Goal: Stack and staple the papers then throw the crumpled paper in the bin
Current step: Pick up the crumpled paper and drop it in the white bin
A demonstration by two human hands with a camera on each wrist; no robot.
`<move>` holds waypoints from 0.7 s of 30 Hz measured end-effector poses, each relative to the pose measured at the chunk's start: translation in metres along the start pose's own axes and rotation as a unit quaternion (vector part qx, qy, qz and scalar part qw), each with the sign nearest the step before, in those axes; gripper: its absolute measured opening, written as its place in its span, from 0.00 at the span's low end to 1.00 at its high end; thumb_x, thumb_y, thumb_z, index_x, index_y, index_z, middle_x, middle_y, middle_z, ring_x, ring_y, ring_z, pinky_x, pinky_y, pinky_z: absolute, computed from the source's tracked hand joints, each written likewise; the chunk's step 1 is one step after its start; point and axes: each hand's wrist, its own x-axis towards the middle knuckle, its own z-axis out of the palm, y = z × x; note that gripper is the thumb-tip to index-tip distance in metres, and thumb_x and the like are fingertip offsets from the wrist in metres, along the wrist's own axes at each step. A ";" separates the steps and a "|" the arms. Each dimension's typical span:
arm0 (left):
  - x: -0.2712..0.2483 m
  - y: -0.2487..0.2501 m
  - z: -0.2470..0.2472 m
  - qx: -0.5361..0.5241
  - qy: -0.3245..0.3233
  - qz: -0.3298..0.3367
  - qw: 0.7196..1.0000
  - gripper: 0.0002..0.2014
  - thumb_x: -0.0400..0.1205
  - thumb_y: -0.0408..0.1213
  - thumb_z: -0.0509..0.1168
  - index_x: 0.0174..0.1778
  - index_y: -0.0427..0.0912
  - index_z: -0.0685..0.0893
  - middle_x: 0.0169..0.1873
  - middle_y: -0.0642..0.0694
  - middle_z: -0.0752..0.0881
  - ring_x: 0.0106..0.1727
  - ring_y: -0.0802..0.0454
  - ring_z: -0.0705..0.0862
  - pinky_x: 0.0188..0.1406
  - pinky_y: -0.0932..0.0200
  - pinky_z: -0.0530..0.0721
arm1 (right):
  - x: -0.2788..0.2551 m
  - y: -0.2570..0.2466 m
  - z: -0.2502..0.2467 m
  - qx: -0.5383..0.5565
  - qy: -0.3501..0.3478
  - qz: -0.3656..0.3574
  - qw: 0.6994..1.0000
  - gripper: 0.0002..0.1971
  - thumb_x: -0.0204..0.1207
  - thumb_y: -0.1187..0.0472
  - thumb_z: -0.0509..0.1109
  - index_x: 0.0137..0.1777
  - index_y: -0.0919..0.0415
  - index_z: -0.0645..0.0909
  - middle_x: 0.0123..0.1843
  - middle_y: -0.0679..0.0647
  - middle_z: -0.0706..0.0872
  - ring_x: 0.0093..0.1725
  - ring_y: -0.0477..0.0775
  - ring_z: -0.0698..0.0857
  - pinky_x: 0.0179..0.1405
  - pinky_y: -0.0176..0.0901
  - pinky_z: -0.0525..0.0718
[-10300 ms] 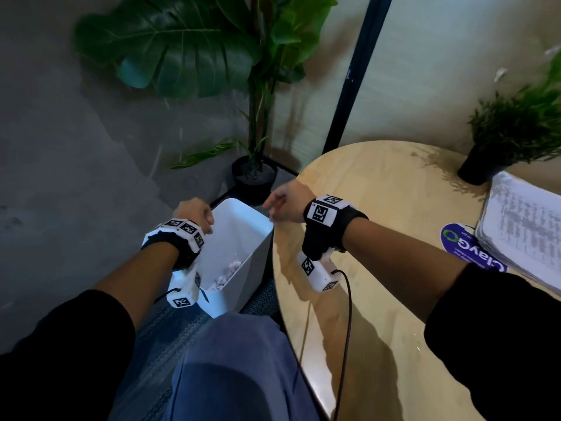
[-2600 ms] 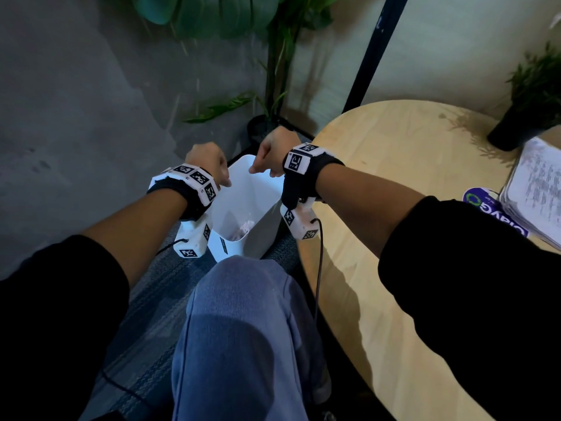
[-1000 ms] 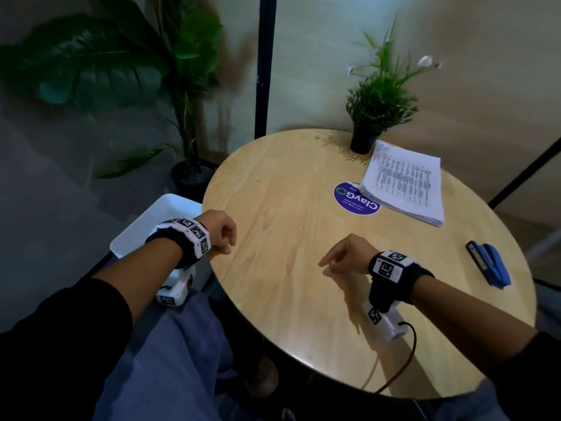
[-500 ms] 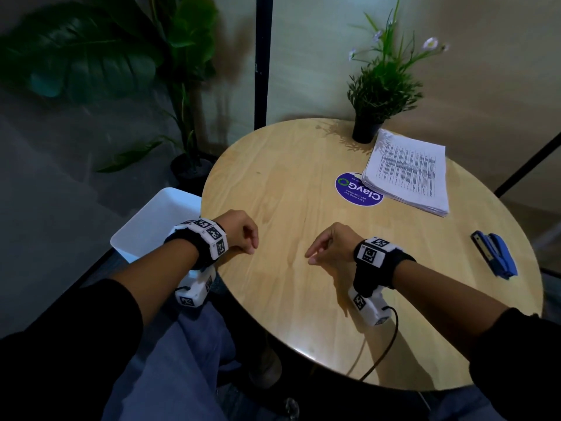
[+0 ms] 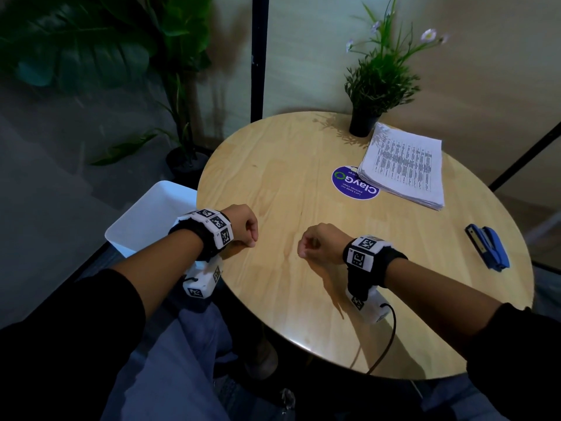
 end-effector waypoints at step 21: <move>-0.009 0.028 0.018 0.072 0.070 -0.054 0.993 0.10 0.77 0.33 0.70 0.53 0.35 0.86 0.55 0.39 0.87 0.57 0.41 0.85 0.55 0.52 0.82 | -0.014 -0.005 -0.002 0.057 0.106 -0.003 0.993 0.04 0.69 0.67 0.75 0.42 0.63 0.89 0.43 0.58 0.92 0.38 0.46 0.84 0.36 0.24 0.75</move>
